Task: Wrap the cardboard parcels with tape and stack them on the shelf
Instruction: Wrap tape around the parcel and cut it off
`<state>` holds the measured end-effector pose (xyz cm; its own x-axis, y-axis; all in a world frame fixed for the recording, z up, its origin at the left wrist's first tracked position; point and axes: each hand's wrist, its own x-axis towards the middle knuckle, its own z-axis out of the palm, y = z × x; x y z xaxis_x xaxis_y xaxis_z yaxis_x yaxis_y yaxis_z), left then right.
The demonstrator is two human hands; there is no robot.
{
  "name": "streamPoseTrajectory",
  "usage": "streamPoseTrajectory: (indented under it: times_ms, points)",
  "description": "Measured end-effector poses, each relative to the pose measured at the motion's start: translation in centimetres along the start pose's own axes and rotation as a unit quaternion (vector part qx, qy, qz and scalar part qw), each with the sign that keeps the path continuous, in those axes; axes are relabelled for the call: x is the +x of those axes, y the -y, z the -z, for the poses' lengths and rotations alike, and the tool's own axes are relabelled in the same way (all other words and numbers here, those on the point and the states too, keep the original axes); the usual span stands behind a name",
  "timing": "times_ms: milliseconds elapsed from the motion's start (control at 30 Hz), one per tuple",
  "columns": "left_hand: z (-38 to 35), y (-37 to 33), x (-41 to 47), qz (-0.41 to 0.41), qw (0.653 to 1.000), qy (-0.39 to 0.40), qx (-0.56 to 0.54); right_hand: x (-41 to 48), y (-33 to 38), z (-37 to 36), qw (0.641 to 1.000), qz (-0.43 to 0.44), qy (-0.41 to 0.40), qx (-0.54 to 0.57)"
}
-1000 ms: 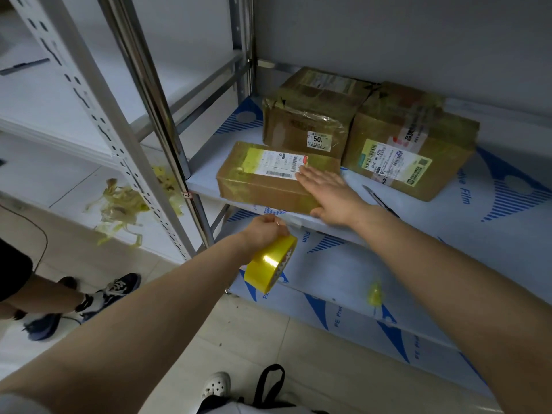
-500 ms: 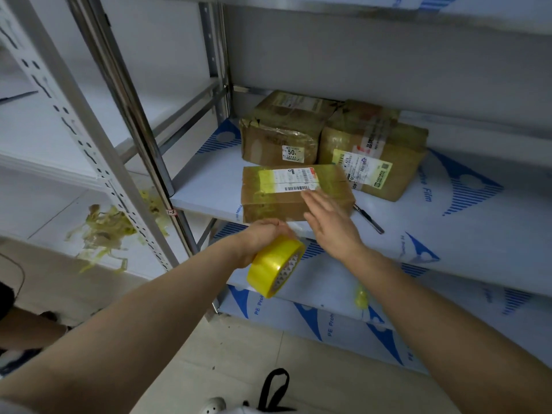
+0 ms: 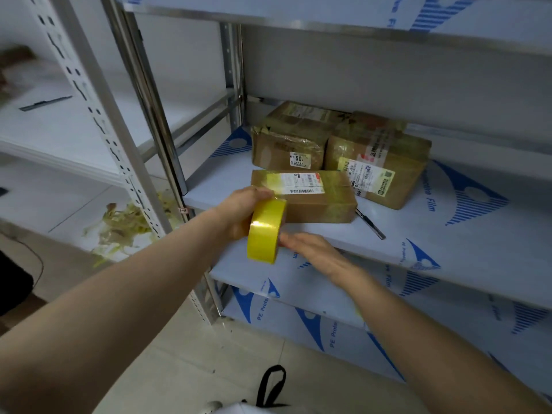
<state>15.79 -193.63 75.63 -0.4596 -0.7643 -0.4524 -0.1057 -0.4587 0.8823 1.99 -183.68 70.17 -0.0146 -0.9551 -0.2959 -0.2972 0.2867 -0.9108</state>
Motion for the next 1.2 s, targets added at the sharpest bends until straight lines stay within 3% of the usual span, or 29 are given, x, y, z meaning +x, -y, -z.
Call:
streamPoseTrajectory:
  times_ms: [133,200,300,400,467,600,733,867,967,1067,1200]
  points:
    - [0.5,-1.6,-0.4,0.042,0.997,-0.05,-0.035,0.1,0.0,-2.3,0.99,0.115,-0.059,-0.058]
    - [0.9,-2.2,-0.1,0.088,0.994,-0.045,-0.036,-0.1,0.8,-2.8,0.987,0.144,-0.075,0.01]
    - [2.2,-3.0,0.8,0.153,0.983,-0.039,0.097,-1.0,1.9,-3.2,0.981,0.146,-0.061,0.116]
    - [3.9,-3.7,1.5,0.19,0.945,0.009,0.268,-1.1,2.4,-4.0,0.981,0.137,-0.078,0.112]
    - [4.5,-4.4,2.2,0.202,0.924,0.04,0.321,-0.9,2.7,-4.6,0.979,0.133,-0.092,0.124]
    - [5.2,-6.1,4.2,0.131,0.876,0.041,0.463,-0.3,4.0,-5.7,0.97,0.131,-0.133,0.157]
    - [5.0,-6.2,7.1,-0.008,0.946,0.035,0.321,0.7,6.3,-5.3,0.942,0.115,-0.212,0.236]
    - [4.2,-7.0,9.6,-0.091,0.963,-0.057,0.246,1.6,8.2,-5.0,0.942,0.097,-0.234,0.221]
    - [5.1,-8.4,11.7,-0.109,0.97,-0.096,0.197,1.2,8.7,-4.5,0.933,0.063,-0.279,0.22]
    - [5.8,-8.7,13.7,-0.124,0.976,-0.073,0.166,0.8,8.8,-4.0,0.933,0.039,-0.303,0.192]
    - [5.1,-7.9,15.8,-0.082,0.982,-0.07,0.152,2.0,8.4,-4.8,0.915,0.003,-0.373,0.156]
